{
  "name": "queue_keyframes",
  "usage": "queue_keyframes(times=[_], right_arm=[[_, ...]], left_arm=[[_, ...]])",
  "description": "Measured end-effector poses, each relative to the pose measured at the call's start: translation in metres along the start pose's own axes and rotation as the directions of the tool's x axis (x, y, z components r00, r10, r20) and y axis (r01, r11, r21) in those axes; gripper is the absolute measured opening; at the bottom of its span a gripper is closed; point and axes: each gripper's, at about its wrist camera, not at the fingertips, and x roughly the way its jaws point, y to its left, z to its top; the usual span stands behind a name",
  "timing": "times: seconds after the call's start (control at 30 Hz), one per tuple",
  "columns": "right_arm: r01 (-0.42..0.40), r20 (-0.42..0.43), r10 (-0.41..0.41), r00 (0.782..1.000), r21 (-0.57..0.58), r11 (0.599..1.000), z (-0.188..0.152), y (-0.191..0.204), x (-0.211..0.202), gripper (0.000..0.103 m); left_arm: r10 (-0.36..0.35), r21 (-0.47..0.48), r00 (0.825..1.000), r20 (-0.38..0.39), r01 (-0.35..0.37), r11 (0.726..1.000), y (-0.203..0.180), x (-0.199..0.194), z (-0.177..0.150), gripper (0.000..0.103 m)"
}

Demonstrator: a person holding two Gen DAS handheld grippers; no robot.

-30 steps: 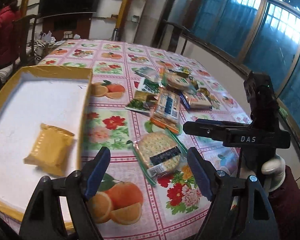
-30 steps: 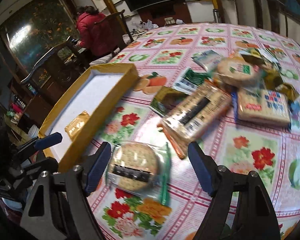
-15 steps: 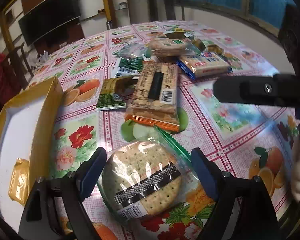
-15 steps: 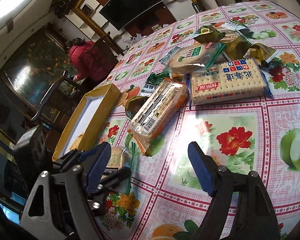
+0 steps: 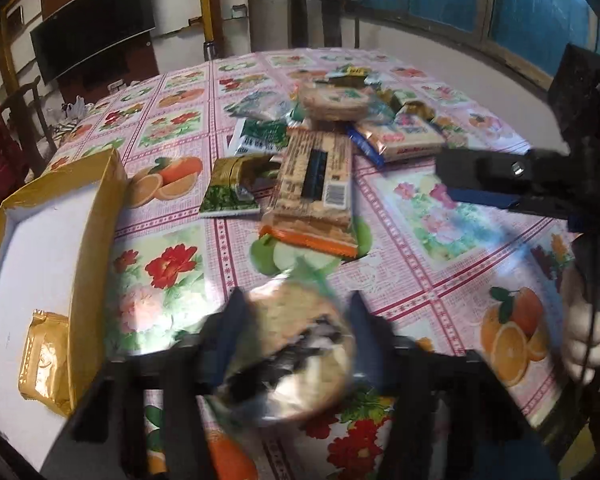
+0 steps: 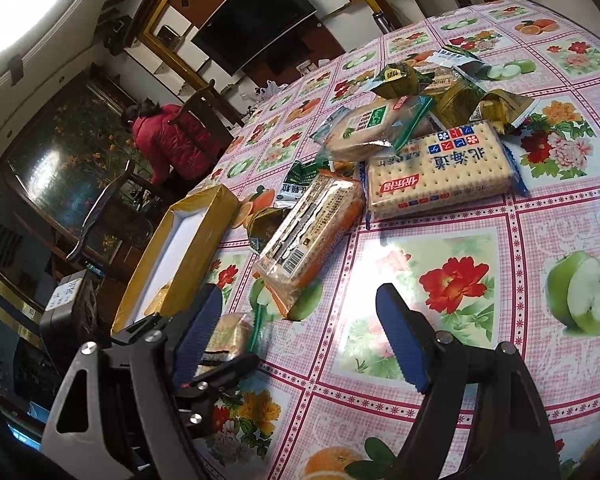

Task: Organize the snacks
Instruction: 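Grasp the round cracker pack with the left gripper, then carry the round cracker pack into the box tray and release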

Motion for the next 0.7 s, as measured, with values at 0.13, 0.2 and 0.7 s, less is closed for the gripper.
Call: queue_keyframes(times=[0.13, 0.2, 0.7], right_arm=[[0.028, 0.011, -0.027, 1.000, -0.025, 0.999, 0.000, 0.003, 0.000, 0.080], [0.024, 0.004, -0.024, 1.000, -0.019, 1.000, -0.001, 0.001, 0.001, 0.080], [-0.024, -0.083, 0.010, 0.996, -0.168, 0.985, -0.016, 0.033, 0.023, 0.080]], left_arm=[[-0.009, -0.057, 1.000, 0.010, 0.010, 0.998, 0.008, -0.015, 0.006, 0.000], [-0.066, -0.107, 0.997, 0.037, 0.070, 0.992, 0.018, -0.018, 0.005, 0.002], [0.091, -0.215, 0.994, -0.067, -0.103, 0.971, 0.039, -0.004, -0.017, 0.078]])
